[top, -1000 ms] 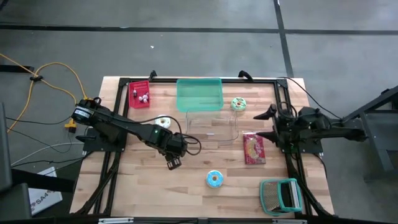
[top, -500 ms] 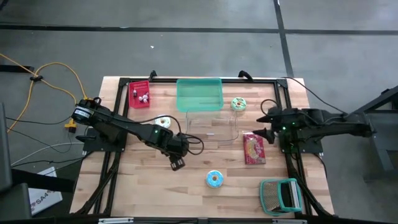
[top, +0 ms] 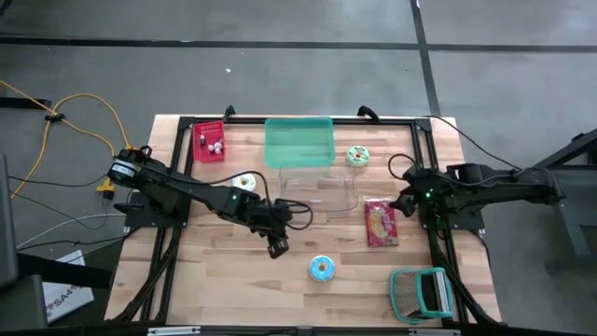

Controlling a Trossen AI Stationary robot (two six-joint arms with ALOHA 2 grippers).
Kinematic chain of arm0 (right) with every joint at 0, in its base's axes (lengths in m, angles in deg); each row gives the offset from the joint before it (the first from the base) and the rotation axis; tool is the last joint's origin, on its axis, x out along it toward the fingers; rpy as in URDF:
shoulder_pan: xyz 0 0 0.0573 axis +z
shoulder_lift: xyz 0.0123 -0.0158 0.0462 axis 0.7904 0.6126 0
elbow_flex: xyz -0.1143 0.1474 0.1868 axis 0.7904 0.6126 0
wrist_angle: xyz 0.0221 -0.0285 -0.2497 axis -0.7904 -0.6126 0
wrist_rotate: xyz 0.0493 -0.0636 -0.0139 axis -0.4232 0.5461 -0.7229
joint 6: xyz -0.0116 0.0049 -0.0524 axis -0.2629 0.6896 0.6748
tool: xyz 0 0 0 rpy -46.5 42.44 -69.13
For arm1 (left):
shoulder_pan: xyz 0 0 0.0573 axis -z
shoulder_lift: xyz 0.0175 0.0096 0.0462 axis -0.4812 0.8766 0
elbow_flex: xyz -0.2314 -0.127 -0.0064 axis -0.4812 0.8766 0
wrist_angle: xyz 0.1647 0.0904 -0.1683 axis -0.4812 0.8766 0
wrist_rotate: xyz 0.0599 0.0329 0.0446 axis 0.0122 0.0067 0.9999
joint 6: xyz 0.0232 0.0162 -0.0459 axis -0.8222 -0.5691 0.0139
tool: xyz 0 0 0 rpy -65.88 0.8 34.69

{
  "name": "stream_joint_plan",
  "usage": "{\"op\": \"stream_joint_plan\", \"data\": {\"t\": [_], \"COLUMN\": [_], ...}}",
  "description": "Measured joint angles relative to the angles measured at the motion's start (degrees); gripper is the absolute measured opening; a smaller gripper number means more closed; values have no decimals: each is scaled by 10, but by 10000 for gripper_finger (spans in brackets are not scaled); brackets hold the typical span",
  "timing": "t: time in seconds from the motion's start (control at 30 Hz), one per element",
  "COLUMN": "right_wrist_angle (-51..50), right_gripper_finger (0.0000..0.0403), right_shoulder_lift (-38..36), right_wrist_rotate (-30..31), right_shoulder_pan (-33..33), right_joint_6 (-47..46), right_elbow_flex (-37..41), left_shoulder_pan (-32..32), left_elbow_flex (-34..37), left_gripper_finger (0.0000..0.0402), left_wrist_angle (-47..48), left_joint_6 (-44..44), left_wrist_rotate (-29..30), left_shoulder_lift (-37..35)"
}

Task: Pick & Place Food Item
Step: Put the popcorn bag into the blue bin

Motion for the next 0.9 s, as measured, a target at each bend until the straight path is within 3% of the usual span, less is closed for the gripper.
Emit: {"op": "stream_joint_plan", "data": {"t": [0.23, 0.63, 0.9], "right_wrist_angle": [4, 26, 66], "right_gripper_finger": [350, 350, 350], "right_shoulder_lift": [0, 7, 25], "right_wrist_rotate": [-39, -40, -66], "right_shoulder_pan": [0, 0, 0], "right_joint_6": [-49, -63, -75], "right_elbow_flex": [0, 0, 0], "left_shoulder_pan": [0, 0, 0], "left_elbow_flex": [0, 0, 0], "left_gripper_finger": [105, 105, 105], "left_wrist_angle": [-84, -203, -214], "left_joint_6": [0, 0, -11], "left_wrist_rotate": [0, 0, 0], "left_shoulder_lift": [0, 0, 0]}}
